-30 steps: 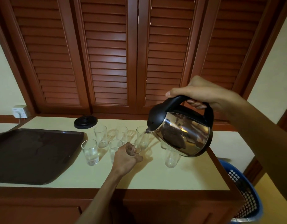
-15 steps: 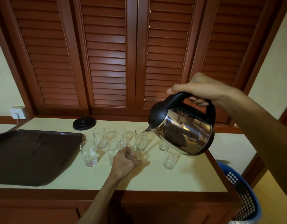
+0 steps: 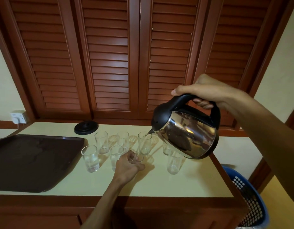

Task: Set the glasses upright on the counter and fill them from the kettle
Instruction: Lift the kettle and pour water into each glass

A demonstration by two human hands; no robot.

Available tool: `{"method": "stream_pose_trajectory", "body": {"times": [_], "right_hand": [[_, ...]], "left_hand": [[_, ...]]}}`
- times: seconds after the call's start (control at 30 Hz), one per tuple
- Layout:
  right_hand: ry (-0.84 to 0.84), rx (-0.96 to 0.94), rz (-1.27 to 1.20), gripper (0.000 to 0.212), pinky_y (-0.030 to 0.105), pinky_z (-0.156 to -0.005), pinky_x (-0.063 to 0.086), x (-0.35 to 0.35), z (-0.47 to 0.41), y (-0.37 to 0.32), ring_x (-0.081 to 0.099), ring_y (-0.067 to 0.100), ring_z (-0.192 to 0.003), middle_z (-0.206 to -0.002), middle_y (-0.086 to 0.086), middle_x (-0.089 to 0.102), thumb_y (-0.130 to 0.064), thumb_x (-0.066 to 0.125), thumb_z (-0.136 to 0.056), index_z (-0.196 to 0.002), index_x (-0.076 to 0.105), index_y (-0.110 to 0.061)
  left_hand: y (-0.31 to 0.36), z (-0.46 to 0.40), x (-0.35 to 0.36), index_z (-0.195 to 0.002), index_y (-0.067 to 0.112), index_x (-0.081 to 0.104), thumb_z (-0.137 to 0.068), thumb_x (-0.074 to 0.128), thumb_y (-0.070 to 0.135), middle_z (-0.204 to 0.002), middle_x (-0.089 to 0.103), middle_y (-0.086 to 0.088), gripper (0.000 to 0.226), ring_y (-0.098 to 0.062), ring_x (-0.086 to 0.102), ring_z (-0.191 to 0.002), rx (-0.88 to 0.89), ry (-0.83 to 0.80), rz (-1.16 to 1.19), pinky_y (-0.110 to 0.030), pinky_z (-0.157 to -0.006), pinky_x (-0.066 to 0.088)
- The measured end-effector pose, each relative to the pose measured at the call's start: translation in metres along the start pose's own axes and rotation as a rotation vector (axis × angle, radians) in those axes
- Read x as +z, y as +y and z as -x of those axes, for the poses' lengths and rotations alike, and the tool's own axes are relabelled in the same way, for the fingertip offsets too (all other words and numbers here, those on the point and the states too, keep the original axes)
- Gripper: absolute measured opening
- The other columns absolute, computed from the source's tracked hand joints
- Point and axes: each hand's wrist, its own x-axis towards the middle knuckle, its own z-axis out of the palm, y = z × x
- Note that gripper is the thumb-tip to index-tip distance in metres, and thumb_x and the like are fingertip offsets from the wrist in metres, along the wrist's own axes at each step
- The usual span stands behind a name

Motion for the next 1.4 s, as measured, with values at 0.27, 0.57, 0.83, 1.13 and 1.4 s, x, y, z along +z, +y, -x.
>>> {"method": "stream_pose_trajectory", "body": {"times": [0.27, 0.57, 0.83, 1.13, 1.4], "right_hand": [[0.021, 0.015, -0.208, 0.042, 0.021, -0.037, 0.025, 0.008, 0.002, 0.021, 0.034, 0.011, -0.038, -0.049, -0.003, 0.042, -0.048, 0.080, -0.080, -0.066, 0.063, -0.013], [0.014, 0.000, -0.506, 0.037, 0.019, -0.036, 0.029, 0.016, 0.006, 0.052, 0.036, 0.011, -0.038, -0.052, -0.002, 0.045, -0.048, 0.079, -0.080, -0.070, 0.068, -0.014], [0.021, -0.044, -0.561, 0.045, 0.022, -0.037, 0.027, 0.018, 0.007, 0.056, 0.035, 0.011, -0.036, -0.047, -0.003, 0.043, -0.047, 0.077, -0.084, -0.050, 0.064, -0.019], [0.034, -0.021, -0.598, 0.055, 0.021, -0.035, 0.029, 0.025, 0.005, 0.064, 0.035, 0.011, -0.031, -0.041, -0.003, 0.041, -0.040, 0.073, -0.090, -0.041, 0.058, -0.019], [0.060, -0.013, -0.608, 0.053, 0.024, -0.038, 0.029, 0.027, 0.005, 0.075, 0.035, 0.012, -0.031, -0.041, -0.003, 0.040, -0.045, 0.072, -0.087, -0.044, 0.056, -0.019]], "left_hand": [[0.038, -0.006, 0.000, -0.077, 0.009, 0.063, -0.055, 0.076, 0.013, -0.074, 0.067, 0.000, 0.027, -0.017, 0.062, -0.071, -0.029, 0.022, 0.183, -0.033, -0.066, 0.050], [0.095, -0.013, -0.017, -0.076, 0.013, 0.066, -0.063, 0.078, 0.002, -0.064, 0.067, 0.004, 0.021, -0.008, 0.062, -0.056, 0.045, 0.099, 0.257, -0.023, -0.055, 0.051], [0.106, -0.018, -0.030, -0.074, 0.017, 0.066, -0.049, 0.075, 0.018, -0.070, 0.070, -0.002, 0.027, -0.028, 0.072, -0.076, 0.056, 0.094, 0.220, -0.045, -0.075, 0.061], [0.092, -0.019, -0.016, -0.083, 0.009, 0.066, -0.070, 0.077, 0.000, -0.075, 0.068, -0.004, 0.020, -0.014, 0.064, -0.067, 0.039, 0.056, 0.273, -0.016, -0.052, 0.050], [0.040, -0.028, 0.013, -0.087, 0.008, 0.066, -0.065, 0.078, 0.002, -0.083, 0.068, -0.004, 0.025, -0.018, 0.063, -0.076, -0.080, 0.016, 0.249, -0.033, -0.070, 0.055]]}}
